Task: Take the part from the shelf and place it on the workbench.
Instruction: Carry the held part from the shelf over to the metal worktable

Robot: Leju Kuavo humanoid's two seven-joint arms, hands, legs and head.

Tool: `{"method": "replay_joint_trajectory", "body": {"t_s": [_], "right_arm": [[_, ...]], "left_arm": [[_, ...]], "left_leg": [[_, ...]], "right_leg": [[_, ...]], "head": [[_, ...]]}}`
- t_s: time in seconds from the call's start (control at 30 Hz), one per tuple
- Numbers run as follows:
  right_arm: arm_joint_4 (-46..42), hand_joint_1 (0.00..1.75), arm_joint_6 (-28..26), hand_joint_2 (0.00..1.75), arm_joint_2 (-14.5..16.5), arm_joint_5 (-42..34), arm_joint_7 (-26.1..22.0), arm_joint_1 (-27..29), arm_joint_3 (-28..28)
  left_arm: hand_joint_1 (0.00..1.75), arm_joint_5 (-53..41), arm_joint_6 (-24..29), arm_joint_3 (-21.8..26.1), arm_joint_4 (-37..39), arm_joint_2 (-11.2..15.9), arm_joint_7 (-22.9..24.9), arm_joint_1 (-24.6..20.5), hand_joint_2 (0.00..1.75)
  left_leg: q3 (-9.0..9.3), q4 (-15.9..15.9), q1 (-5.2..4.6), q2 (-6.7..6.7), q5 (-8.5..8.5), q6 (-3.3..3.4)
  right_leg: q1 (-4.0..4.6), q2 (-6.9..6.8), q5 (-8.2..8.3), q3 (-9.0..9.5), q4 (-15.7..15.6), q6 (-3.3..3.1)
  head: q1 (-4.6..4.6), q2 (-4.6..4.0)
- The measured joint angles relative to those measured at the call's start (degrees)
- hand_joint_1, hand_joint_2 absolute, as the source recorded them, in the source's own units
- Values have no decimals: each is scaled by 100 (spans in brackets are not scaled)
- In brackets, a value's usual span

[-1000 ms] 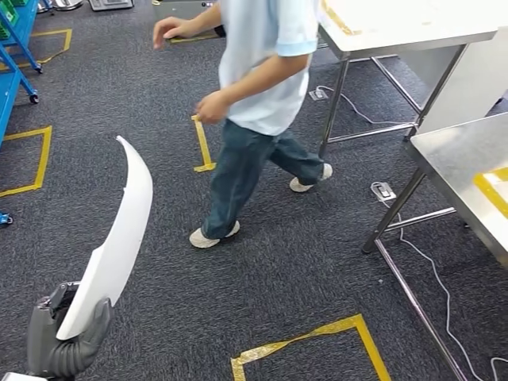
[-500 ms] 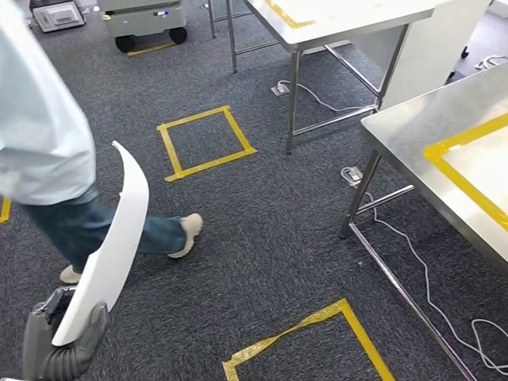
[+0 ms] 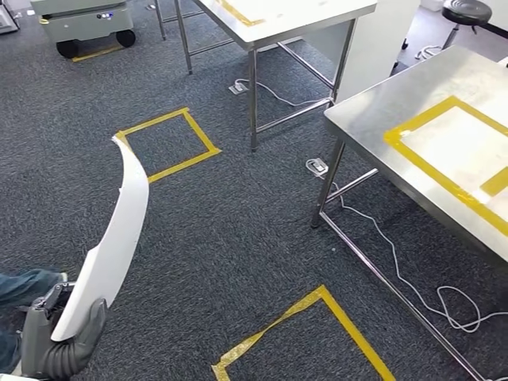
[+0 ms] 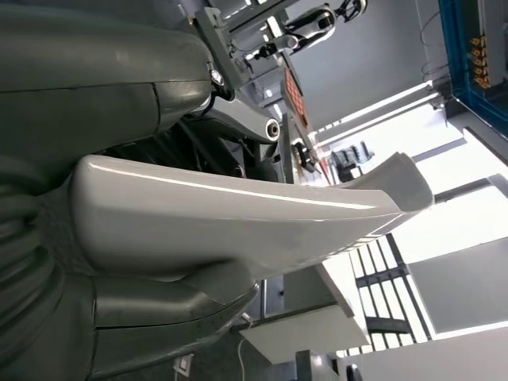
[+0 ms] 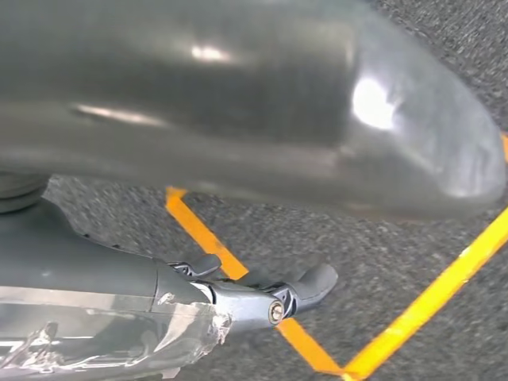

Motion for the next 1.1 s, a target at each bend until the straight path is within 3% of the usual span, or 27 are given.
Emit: {"method": "replay_joint_trajectory", "body": {"t_s": [0.07, 0.1, 0.13, 0.17, 0.2, 0.23, 0.3, 0.33, 0.4, 0.47, 0.5, 0.53, 0.6, 0.63, 0.67, 0.7, 0.77, 0.8, 0.83, 0.9, 1.03, 1.07, 1.1], "right_arm": [[-62, 0, 16, 0, 0, 17, 63, 16, 42], [-95, 0, 33, 0, 0, 27, 90, 30, 68], [-131, 0, 56, 0, 0, 33, 113, 57, 96], [-172, 0, 89, 0, 0, 38, 138, 93, 124], [-219, 0, 126, 0, 0, 42, 160, 133, 151], [-268, 0, 161, 0, 0, 45, 179, 169, 178], [-356, 0, 230, 0, 0, 50, 207, 203, 228], [-390, 0, 257, 0, 0, 54, 216, 210, 251], [-438, 0, 298, 0, 0, 60, 224, 237, 283], [-475, 0, 318, 0, 3, 69, 221, 281, 303], [-491, 0, 325, 0, 5, 83, 215, 291, 309], [-506, 0, 337, 0, 7, 112, 202, 290, 315], [-517, 0, 367, 0, 7, 187, 164, 274, 317], [-519, 0, 386, 0, 7, 222, 146, 273, 318], [-519, 0, 401, 0, 7, 245, 134, 277, 318], [-519, 0, 413, 0, 7, 261, 126, 282, 319], [-527, 0, 428, 0, 7, 274, 121, 285, 320], [-535, 0, 431, 0, 7, 277, 119, 282, 320], [-542, 0, 431, 0, 7, 278, 118, 277, 320], [-550, 0, 431, 0, 7, 280, 118, 271, 320], [-553, 0, 433, 0, 7, 280, 118, 276, 320], [-554, 0, 436, 0, 8, 280, 118, 282, 321], [-554, 0, 438, 0, 8, 280, 117, 279, 326]], "left_arm": [[169, 14, -14, -8, 1, 4, 2, 4, 175], [169, 21, -26, -13, 1, 12, 5, 5, 175], [169, 24, -39, -23, 2, 22, 10, 0, 175], [169, 22, -53, -35, 2, 34, 20, -7, 175], [169, 19, -64, -48, 3, 47, 31, -12, 175], [169, 11, -74, -60, 3, 58, 41, -16, 175], [169, -5, -87, -76, 4, 82, 54, -22, 175], [169, -12, -92, -85, 4, 95, 55, -33, 175], [169, -20, -96, -102, 3, 119, 56, -64, 175], [169, -26, -98, -117, 1, 142, 55, -94, 175], [169, -27, -100, -123, 0, 154, 55, -103, 175], [169, -27, -103, -129, 1, 165, 56, -107, 175], [169, -28, -115, -140, 6, 183, 60, -110, 175], [169, -28, -121, -145, 9, 187, 62, -111, 175], [169, -29, -127, -149, 10, 189, 62, -113, 175], [169, -31, -131, -155, 10, 190, 62, -113, 175], [169, -39, -132, -166, 11, 192, 62, -110, 175], [169, -43, -132, -173, 12, 193, 62, -108, 175], [169, -45, -132, -178, 13, 194, 62, -107, 175], [169, -46, -132, -183, 12, 193, 62, -105, 175], [169, -48, -132, -185, 10, 198, 63, -122, 175], [169, -50, -132, -186, 10, 200, 63, -130, 175], [169, -55, -133, -190, 10, 202, 63, -138, 175]], "left_leg": [[-4, -4, -20, 129, -18, 49], [-2, -4, -30, 195, -32, 59], [7, -4, -36, 258, -48, 63], [26, -4, -39, 316, -65, 59], [55, -4, -40, 370, -87, 47], [94, -4, -40, 418, -116, 29], [168, 1, -61, 499, -197, -30], [197, 2, -68, 533, -236, -64], [254, -14, -63, 598, -299, -138], [285, 69, -36, 516, -362, -216], [205, 264, -28, 416, -436, -246], [9, 613, -16, 294, -540, -266], [-622, 1491, -9, 176, -733, -293], [-913, 1787, -5, 161, -707, -303], [-1102, 1859, -4, 155, -542, -308], [-1170, 1693, -3, 145, -250, -311], [-1074, 1009, 3, 56, 397, -325], [-979, 704, 0, 2, 550, -324], [-909, 520, -2, -44, 593, -321], [-837, 417, -11, -68, 499, -299], [-838, 397, -14, -45, 417, -253], [-814, 384, -14, -23, 374, -215], [-688, 319, -14, 10, 291, -157]], "right_leg": [[11, -273, -416, -338, 755, 18], [10, -315, -567, -501, 1125, 27], [9, -332, -615, -577, 1331, 33], [10, -344, -552, -535, 1304, 34], [10, -373, -403, -373, 1045, 29], [13, -450, -218, -120, 630, 17], [36, -615, -46, 295, -81, -28], [49, -656, -47, 388, -249, -60], [76, -588, -117, 425, -292, -138], [61, -504, -147, 541, -328, -213], [39, -464, -164, 628, -355, -249], [19, -422, -189, 700, -381, -277], [6, -316, -296, 838, -406, -302], [2, -251, -367, 905, -413, -299], [-7, -183, -446, 988, -418, -291], [-21, -115, -535, 1090, -424, -279], [-50, 11, -729, 1321, -442, -235], [-57, 69, -816, 1410, -453, -199], [-57, 111, -878, 1462, -463, -166], [-51, 154, -927, 1489, -474, -128], [-60, 165, -934, 1505, -541, -110], [-63, 165, -890, 1534, -570, -81], [-53, 74, -747, 1392, -266, -65]], "head": [[26, 0], [26, 0], [27, 0], [28, 0], [28, 0], [29, 0], [26, 0], [22, 0], [18, 0], [7, 1], [-7, 1], [-26, 1], [-45, 0], [-48, 0], [-48, 0], [-48, 0], [-51, 0], [-65, 0], [-79, 0], [-105, 0], [-103, 0], [-99, 0], [-88, 1]]}}
